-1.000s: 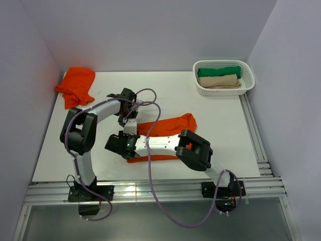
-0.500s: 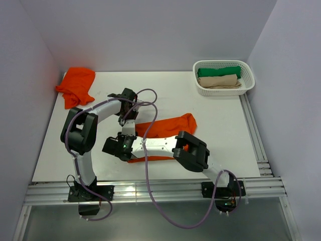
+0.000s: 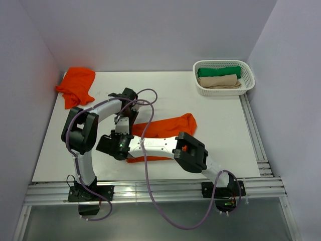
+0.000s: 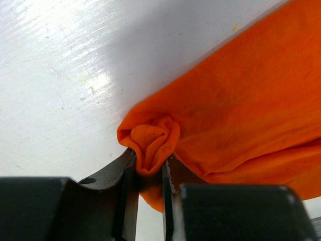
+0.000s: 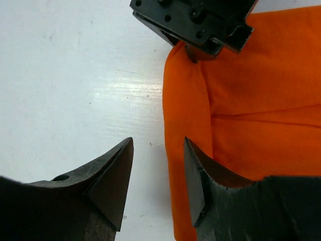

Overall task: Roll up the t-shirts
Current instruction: Roll the tshirt

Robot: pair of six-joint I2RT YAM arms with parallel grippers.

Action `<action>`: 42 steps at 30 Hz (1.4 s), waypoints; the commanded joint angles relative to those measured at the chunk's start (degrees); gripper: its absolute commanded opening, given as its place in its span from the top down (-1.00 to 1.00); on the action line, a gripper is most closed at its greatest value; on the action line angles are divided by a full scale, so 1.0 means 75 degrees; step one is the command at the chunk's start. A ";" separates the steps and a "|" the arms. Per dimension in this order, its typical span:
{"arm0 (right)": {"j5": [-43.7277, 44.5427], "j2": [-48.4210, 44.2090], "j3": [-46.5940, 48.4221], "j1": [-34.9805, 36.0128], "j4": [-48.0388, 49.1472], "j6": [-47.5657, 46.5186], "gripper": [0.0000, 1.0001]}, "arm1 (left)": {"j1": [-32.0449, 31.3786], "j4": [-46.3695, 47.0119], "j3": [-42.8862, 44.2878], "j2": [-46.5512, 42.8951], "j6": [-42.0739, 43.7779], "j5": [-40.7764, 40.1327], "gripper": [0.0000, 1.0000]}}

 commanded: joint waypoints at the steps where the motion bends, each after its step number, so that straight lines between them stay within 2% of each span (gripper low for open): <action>1: 0.0145 0.0311 0.0246 -0.0022 -0.0222 0.0011 -0.04 | -0.0077 0.0062 0.0150 0.0171 0.0043 -0.0065 0.84; 7: 0.0132 0.0463 0.0058 -0.0069 -0.0690 0.0561 -0.04 | -0.0101 0.0038 0.0173 0.0148 0.0066 -0.0065 0.81; 9: 0.0109 0.0464 -0.0024 -0.0057 -0.0866 0.0784 -0.03 | -0.0101 0.0027 0.0173 0.0136 0.0078 -0.0042 0.74; 13: -0.0055 0.0335 -0.0515 -0.0034 -0.0761 0.0984 -0.03 | -0.0101 0.0027 0.0243 0.0007 0.0054 -0.0018 0.51; 14: -0.0113 0.0300 -0.0574 -0.0034 -0.0750 0.1007 -0.03 | -0.0101 0.0015 0.0278 -0.0017 0.0054 -0.0018 0.40; 16: -0.0149 0.0311 -0.0645 -0.0034 -0.0808 0.1089 -0.03 | -0.0101 -0.0032 0.0407 -0.0052 0.0054 -0.0018 0.32; 17: -0.0149 0.0334 -0.0634 -0.0034 -0.0831 0.1101 -0.03 | -0.0101 -0.0067 0.0454 -0.0064 0.0066 -0.0007 0.18; 20: -0.0184 0.0451 -0.0493 -0.0034 -0.1205 0.1242 -0.04 | -0.0101 -0.0172 0.0700 -0.0110 0.0078 -0.0007 -0.01; 29: -0.0511 0.0288 -0.0879 -0.0046 -0.1219 0.1453 0.00 | 0.0110 -0.0839 0.1754 -0.0204 0.0183 0.0251 -0.22; 32: -0.0757 -0.0133 -0.1476 -0.0081 -0.0646 0.1465 0.15 | 0.0344 -0.1085 0.2083 -0.0286 0.0242 0.0543 -0.23; 35: -0.1166 -0.0800 -0.2296 -0.0209 0.0616 0.1383 0.27 | 0.0625 -0.1169 0.2130 -0.0438 0.0324 0.0871 -0.24; 37: -0.1401 -0.1384 -0.3022 -0.0303 0.1228 0.1348 0.31 | 0.0801 -0.1204 0.2002 -0.0626 0.0429 0.1151 -0.24; 42: -0.2489 -0.2686 -0.4929 -0.0713 0.3875 0.1383 0.32 | 0.1012 -0.0970 0.1324 -0.1117 0.0570 0.1516 -0.24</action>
